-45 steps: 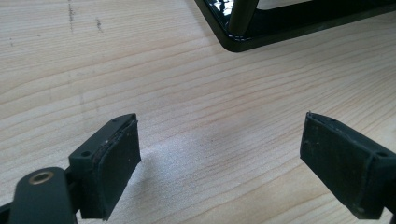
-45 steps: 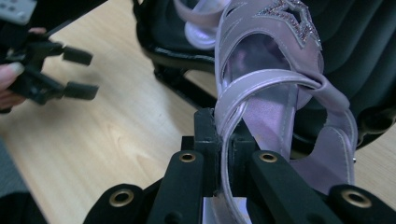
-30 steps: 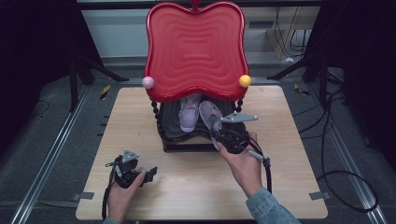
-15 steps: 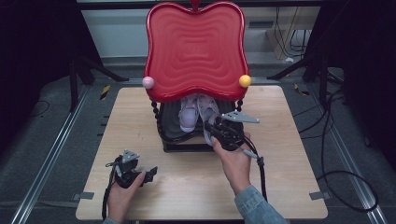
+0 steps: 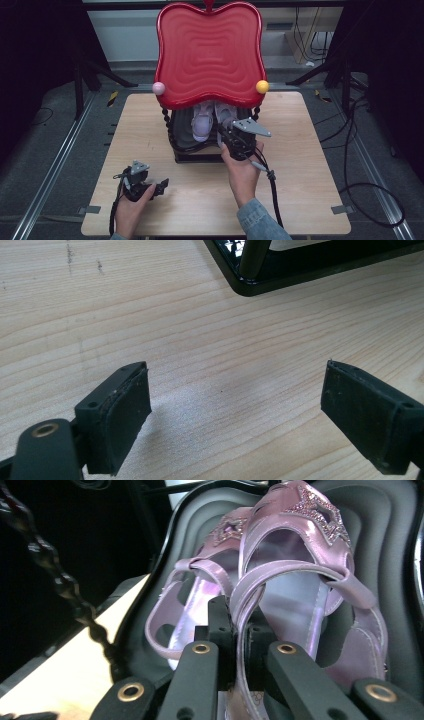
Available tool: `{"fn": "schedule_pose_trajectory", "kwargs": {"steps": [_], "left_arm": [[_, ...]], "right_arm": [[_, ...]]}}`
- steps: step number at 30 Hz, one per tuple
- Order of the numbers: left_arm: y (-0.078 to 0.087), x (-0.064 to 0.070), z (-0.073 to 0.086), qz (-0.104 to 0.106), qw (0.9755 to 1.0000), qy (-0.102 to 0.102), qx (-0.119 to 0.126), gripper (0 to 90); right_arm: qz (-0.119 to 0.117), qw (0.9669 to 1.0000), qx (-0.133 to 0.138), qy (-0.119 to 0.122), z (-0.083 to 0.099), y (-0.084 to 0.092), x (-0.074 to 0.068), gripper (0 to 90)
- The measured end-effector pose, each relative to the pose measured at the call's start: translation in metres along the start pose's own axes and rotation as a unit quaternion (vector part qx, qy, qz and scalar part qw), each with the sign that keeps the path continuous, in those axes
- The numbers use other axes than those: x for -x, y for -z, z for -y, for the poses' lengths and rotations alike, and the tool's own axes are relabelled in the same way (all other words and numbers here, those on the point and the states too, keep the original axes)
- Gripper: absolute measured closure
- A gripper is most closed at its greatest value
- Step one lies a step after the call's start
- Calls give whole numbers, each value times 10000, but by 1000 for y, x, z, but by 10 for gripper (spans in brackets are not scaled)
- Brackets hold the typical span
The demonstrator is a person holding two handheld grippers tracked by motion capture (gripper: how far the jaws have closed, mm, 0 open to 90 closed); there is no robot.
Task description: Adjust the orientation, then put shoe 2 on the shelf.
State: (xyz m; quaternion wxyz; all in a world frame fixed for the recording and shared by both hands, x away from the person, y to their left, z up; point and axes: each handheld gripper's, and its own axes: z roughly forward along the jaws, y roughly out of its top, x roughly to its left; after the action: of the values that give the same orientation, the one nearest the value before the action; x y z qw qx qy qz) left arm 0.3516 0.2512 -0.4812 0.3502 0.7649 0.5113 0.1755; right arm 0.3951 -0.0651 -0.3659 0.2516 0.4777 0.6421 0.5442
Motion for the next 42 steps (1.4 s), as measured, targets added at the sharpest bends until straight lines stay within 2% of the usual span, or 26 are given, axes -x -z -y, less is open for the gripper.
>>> {"fn": "schedule_pose_trajectory", "kwargs": {"steps": [4,11,22,31,42], "left_arm": [[0,0,0,11,10000,36,20,118],[1,0,0,37,10000,45,26,118],[1,0,0,43,10000,42,55,118],[1,0,0,53,10000,48,46,118],[1,-1,0,72,9999,58,47,118]], "right_arm": [[215,9997,77,80,3,-7,-3,866],[414,9989,142,142,5,-15,-8,865],[596,9980,148,147,6,-22,-8,865],[805,9963,96,282,9,-31,-5,865],[944,9948,65,388,8,-40,-6,864]]}}
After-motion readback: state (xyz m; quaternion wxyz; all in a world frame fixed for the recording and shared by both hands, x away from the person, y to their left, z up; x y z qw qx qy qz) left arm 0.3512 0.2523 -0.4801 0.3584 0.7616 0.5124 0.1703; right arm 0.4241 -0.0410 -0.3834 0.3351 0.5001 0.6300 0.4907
